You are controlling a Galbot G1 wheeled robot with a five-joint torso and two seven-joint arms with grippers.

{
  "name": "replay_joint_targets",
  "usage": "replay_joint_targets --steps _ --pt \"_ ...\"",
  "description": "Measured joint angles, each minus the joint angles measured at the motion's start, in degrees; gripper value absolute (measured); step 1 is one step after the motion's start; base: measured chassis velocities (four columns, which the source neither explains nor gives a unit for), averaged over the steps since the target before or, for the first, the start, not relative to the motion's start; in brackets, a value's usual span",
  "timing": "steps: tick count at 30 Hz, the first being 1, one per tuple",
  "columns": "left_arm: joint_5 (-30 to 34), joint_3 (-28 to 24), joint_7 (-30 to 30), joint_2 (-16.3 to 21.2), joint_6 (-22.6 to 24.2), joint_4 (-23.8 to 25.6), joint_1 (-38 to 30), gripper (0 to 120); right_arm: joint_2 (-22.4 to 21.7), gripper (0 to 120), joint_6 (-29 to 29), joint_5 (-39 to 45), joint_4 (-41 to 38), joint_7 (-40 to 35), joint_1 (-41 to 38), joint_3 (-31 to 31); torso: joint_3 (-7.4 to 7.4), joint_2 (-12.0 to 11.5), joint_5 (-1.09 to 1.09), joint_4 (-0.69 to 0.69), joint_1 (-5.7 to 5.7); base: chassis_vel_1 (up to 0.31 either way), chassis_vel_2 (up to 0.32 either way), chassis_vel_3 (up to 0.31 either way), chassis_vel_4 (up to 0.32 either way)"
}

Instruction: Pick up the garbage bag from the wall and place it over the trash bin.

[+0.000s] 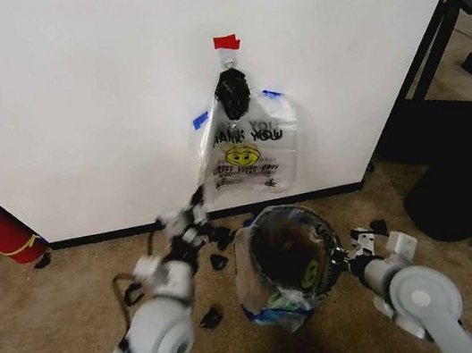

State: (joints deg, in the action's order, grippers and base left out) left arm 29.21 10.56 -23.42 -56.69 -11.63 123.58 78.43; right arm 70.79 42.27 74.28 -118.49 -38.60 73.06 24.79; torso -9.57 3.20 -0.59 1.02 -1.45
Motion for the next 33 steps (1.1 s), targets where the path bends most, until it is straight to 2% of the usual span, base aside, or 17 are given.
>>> replay_joint_targets --steps 3,5,10,13,15,19,20,25,28,30,31,32,33 --pt "-5.3 7.0 -0.1 -3.2 -1.9 2.0 8.7 0 -0.9 0 0.1 1.0 2.0 -1.0 -3.5 -2.9 0.0 0.0 0.02 0.01 0.0 0.0 0.0 0.0 0.0" --pt "-5.8 8.4 -0.1 -3.9 -2.3 2.5 10.6 1 -1.1 0 0.1 1.1 2.3 -1.2 -4.3 -3.6 0.0 0.0 0.02 0.0 0.0 0.0 0.0 0.0 0.0" --pt "-5.5 14.8 0.9 -8.4 -3.4 5.5 18.0 20 -1.5 0 0.0 1.3 3.9 -2.3 -6.4 -5.9 0.0 0.0 0.03 0.02 0.0 0.0 0.0 0.0 0.0" --pt "-5.4 15.8 2.0 -9.2 -4.0 6.0 19.4 26 -1.5 0 0.0 1.3 4.2 -2.4 -6.4 -6.3 0.0 0.0 0.03 0.02 0.0 0.0 0.0 0.0 0.0" --pt "-6.1 16.0 3.2 -9.5 -5.3 6.0 20.6 36 -1.6 0 -0.1 1.2 4.6 -2.4 -6.4 -6.6 -0.01 0.0 0.03 0.02 0.0 0.0 0.0 0.0 0.0" --pt "-8.7 15.5 4.0 -9.6 -6.5 5.6 20.9 53 -1.5 14 -0.2 1.1 4.9 -2.6 -6.6 -6.6 0.0 0.0 0.03 0.02 0.0 0.0 0.0 0.0 0.0" --pt "-8.7 15.5 4.0 -9.6 -6.5 5.6 20.9 53 -1.5 14 -0.2 1.1 4.9 -2.6 -6.6 -6.6 0.0 0.0 0.03 0.02 0.0 0.0 0.0 0.0 0.0" --pt "-9.0 14.8 4.0 -10.2 -6.0 5.9 19.9 75 -1.3 35 -0.3 0.5 5.5 -2.3 -6.5 -6.3 -0.01 0.0 0.03 0.03 0.0 0.0 0.0 0.0 0.0" --pt "-9.0 14.8 3.9 -10.4 -5.9 6.0 19.8 81 -1.2 43 -0.3 0.2 5.5 -1.9 -6.2 -6.2 -0.01 0.0 0.03 0.02 0.0 0.0 0.0 0.0 0.0" --pt "-8.9 14.7 3.9 -10.5 -5.7 6.2 19.6 93 -1.2 54 -0.3 -0.7 5.1 -0.9 -5.7 -6.1 -0.01 0.0 0.03 0.02 0.0 0.0 0.0 0.0 0.0" --pt "-8.9 14.7 3.9 -10.5 -5.7 6.2 19.6 94 -1.2 55 -0.3 -1.0 4.9 -0.6 -5.6 -6.0 -0.01 0.0 0.03 0.02 0.0 0.0 0.0 0.0 0.0" --pt "-8.9 14.6 3.9 -10.5 -5.6 6.3 19.6 98 -1.2 62 -0.4 -1.7 4.6 0.3 -5.2 -5.9 -0.01 0.0 0.03 0.02 0.0 0.0 0.0 0.0 0.0" --pt "-9.0 14.6 3.9 -10.5 -5.6 6.3 19.6 99 -1.2 62 -0.4 -1.8 4.5 0.6 -5.1 -5.8 -0.01 0.0 0.03 0.02 0.0 0.0 0.0 0.0 0.0"
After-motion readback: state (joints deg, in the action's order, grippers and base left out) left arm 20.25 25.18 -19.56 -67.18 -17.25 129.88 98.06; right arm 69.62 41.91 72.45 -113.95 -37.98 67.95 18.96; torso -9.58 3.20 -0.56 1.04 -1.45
